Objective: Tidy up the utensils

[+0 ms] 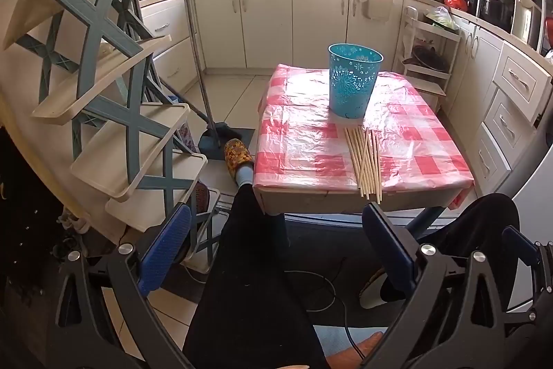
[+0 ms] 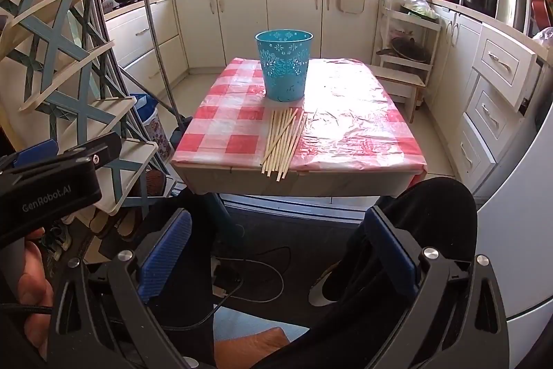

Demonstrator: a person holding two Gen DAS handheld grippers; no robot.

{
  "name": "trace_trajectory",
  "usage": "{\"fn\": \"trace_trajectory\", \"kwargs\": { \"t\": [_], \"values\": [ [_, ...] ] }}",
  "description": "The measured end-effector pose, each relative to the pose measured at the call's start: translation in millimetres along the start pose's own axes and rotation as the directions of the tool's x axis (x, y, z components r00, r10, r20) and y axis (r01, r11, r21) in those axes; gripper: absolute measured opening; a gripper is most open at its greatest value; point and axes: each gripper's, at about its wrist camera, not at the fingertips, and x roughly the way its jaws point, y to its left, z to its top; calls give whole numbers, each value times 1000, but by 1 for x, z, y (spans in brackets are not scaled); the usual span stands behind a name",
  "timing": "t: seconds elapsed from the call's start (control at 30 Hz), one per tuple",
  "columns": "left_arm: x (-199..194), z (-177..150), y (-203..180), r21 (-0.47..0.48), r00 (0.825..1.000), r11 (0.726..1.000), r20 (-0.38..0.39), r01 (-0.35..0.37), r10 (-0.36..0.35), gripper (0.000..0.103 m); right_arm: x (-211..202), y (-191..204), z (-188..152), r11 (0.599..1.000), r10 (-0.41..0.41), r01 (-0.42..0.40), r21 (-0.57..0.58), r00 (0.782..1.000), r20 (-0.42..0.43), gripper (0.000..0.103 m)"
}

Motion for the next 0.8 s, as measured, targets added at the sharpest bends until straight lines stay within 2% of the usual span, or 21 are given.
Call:
{"fn": "trace_trajectory", "kwargs": {
  "t": [0.8],
  "values": [
    [-4, 0, 1, 4, 1000, 1000, 19, 18, -18, 95, -2, 4, 1, 1000, -5, 5, 2, 1000, 6, 96]
  ]
}}
